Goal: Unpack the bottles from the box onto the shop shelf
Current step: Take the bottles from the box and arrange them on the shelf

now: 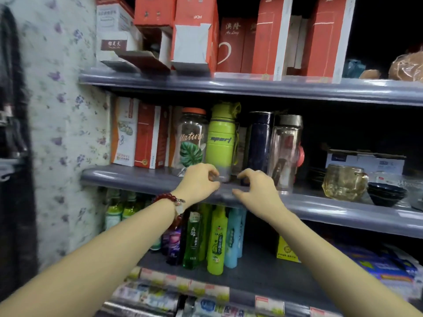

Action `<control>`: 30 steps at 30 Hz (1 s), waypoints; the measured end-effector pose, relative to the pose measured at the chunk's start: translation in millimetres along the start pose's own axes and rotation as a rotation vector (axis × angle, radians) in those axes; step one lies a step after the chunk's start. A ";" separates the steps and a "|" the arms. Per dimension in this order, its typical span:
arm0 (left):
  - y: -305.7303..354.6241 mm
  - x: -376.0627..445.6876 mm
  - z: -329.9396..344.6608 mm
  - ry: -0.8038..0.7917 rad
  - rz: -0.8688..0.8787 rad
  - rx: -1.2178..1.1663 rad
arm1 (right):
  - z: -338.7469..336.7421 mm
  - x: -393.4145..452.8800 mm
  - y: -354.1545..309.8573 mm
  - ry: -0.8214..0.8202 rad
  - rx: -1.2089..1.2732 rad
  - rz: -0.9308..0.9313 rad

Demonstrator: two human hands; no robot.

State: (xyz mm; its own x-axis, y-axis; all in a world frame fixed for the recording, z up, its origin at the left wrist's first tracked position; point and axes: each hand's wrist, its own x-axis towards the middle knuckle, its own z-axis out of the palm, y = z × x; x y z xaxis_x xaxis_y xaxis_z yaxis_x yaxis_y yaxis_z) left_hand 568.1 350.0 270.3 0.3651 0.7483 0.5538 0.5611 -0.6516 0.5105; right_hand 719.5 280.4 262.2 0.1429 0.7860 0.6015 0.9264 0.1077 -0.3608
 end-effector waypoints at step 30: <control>-285.2 -524.5 -56.5 -0.121 -1.172 0.413 | 428.1 -351.9 -223.9 -1.323 0.147 -0.537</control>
State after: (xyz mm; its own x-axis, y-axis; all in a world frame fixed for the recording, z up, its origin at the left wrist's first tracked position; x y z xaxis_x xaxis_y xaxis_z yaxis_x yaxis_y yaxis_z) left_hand 174.6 136.4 -128.6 -0.4582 0.8725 -0.1697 0.7775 0.4860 0.3992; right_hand 312.7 240.4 -173.8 -0.7051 0.6001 -0.3777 0.7078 0.5642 -0.4250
